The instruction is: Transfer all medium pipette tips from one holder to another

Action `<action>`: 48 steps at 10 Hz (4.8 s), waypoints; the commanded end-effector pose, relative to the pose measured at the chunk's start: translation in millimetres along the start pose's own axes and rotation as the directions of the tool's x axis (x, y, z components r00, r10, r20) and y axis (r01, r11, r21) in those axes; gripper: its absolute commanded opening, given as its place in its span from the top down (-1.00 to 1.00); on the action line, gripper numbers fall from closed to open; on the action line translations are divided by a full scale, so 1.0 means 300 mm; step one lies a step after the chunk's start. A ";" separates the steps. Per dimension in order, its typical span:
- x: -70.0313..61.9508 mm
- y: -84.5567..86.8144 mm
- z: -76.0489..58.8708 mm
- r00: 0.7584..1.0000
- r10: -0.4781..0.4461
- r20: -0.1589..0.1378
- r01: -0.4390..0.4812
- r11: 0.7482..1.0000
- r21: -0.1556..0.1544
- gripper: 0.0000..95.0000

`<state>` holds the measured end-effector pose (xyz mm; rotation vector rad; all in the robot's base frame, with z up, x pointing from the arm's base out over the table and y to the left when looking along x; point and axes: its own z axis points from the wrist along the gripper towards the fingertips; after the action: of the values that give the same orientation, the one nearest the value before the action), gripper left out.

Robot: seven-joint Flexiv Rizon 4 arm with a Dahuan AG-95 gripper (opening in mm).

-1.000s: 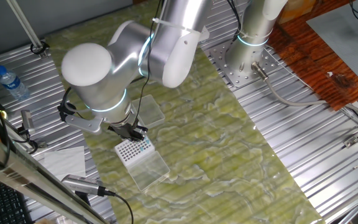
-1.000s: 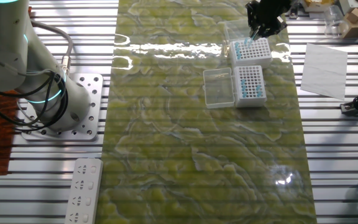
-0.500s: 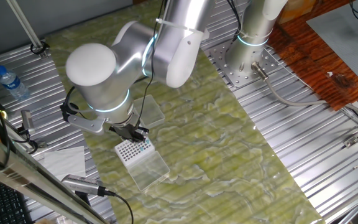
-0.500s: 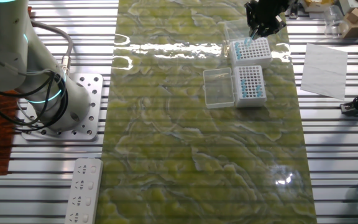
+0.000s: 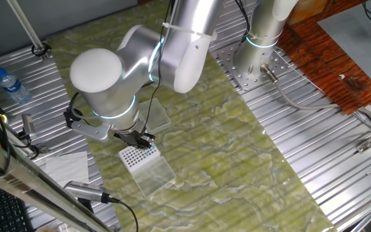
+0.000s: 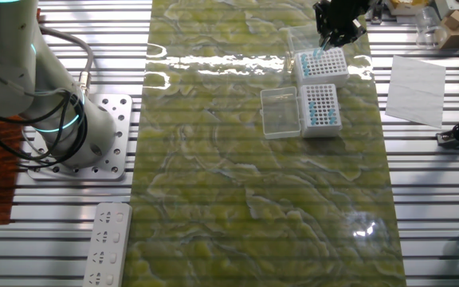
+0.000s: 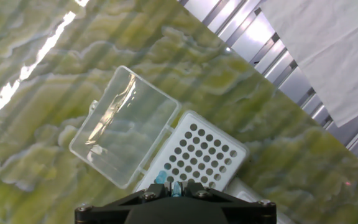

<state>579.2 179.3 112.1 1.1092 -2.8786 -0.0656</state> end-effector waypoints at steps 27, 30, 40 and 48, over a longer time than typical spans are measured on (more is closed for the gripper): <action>0.354 -0.235 0.108 0.928 -0.371 0.033 0.366 0.926 0.093 0.60; 0.354 -0.242 0.098 0.925 -0.378 0.035 0.373 0.923 0.091 0.60; 0.351 -0.256 0.118 0.919 -0.392 0.037 0.387 0.916 0.103 0.60; 0.340 -0.253 0.023 0.931 -0.366 0.004 0.365 0.930 0.048 1.00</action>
<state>551.4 53.5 99.6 1.6571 -2.6604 -0.0087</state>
